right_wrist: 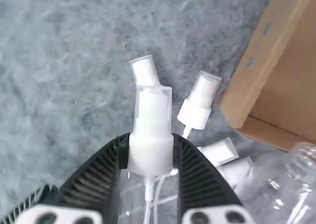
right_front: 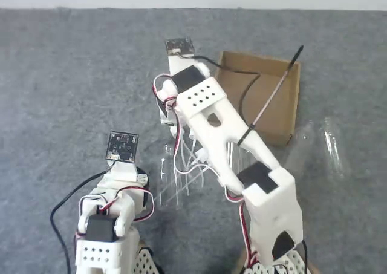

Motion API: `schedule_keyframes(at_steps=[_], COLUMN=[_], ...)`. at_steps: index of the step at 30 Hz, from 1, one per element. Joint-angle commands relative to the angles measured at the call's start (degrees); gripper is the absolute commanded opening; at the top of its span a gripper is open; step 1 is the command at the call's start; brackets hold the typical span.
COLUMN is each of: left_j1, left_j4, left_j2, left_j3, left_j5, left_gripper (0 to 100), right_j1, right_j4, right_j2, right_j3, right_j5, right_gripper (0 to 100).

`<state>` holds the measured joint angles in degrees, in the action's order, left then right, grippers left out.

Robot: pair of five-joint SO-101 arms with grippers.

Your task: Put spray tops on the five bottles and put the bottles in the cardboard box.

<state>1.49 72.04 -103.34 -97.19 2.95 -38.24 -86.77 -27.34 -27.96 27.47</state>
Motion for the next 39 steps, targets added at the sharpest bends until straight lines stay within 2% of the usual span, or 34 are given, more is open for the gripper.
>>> schedule_keyframes(at_steps=[1,5,7,16,20,26,33,37,39], left_j1=[0.4,0.4,0.4,0.4,0.4,0.4,0.4,0.4,0.4], left_j4=[0.3,0.3,0.3,0.3,0.3,0.3,0.3,0.3,0.3], left_j2=[-1.0,-1.0,-1.0,-1.0,-1.0,-1.0,-1.0,-1.0,-1.0], left_j3=[0.7,0.7,0.7,0.7,0.7,0.7,0.7,0.7,0.7], left_j5=[0.1,0.1,0.1,0.1,0.1,0.1,0.1,0.1,0.1], left_gripper=[1,1,1,1,1,1,1,1,1], right_j1=[-0.5,-0.5,-0.5,0.2,0.6,1.8,7.8,8.5,8.4], right_j4=[1.0,0.7,0.6,-2.8,-8.0,-12.2,-16.0,-16.0,-16.0], right_j2=[0.4,-1.7,-2.6,-0.1,5.3,13.1,18.4,21.6,24.6], right_j3=[-0.4,-0.4,-0.4,-1.8,-4.3,-4.5,-4.0,1.0,4.6], right_j5=[4.3,4.4,4.0,4.0,3.3,-13.5,-22.6,-35.3,-38.9], right_gripper=[8.5,19.4,21.4,21.2,14.3,1.6,0.9,0.7,0.7])
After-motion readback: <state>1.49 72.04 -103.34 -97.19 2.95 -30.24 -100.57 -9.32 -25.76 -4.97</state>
